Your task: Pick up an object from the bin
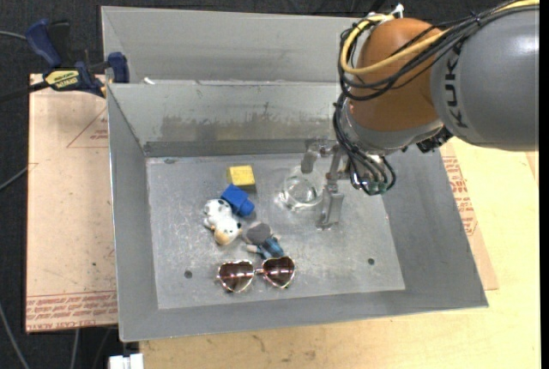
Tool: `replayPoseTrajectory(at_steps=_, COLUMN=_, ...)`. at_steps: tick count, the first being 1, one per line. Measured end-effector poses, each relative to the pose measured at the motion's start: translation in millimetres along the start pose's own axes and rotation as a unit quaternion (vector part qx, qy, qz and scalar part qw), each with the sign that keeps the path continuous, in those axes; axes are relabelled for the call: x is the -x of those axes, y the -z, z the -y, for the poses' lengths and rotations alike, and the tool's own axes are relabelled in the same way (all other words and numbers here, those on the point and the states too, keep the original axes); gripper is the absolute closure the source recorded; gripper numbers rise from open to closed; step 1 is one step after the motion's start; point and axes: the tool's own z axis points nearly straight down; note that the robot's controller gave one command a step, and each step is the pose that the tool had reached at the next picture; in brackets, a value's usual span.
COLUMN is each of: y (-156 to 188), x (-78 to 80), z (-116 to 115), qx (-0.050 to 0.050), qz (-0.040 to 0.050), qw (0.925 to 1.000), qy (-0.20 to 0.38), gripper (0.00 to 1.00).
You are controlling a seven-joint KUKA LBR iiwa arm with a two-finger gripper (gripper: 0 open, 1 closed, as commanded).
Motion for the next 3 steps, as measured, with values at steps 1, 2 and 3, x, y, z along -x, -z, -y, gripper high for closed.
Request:
replayPoseTrajectory(at_steps=1, y=4.6, x=1.8, z=0.1, qx=0.000, qz=0.0040, qw=1.0000, qy=0.000, gripper=0.00)
replayPoseTrajectory(at_steps=2, y=-51.0, x=25.4, z=10.4, qx=0.000, qz=0.0061, qw=0.9987, qy=0.051, gripper=0.00)
replayPoseTrajectory(at_steps=3, y=-97.6, x=45.7, z=22.0, qx=-0.001, qz=0.0060, qw=0.9896, qy=0.143, gripper=0.00)
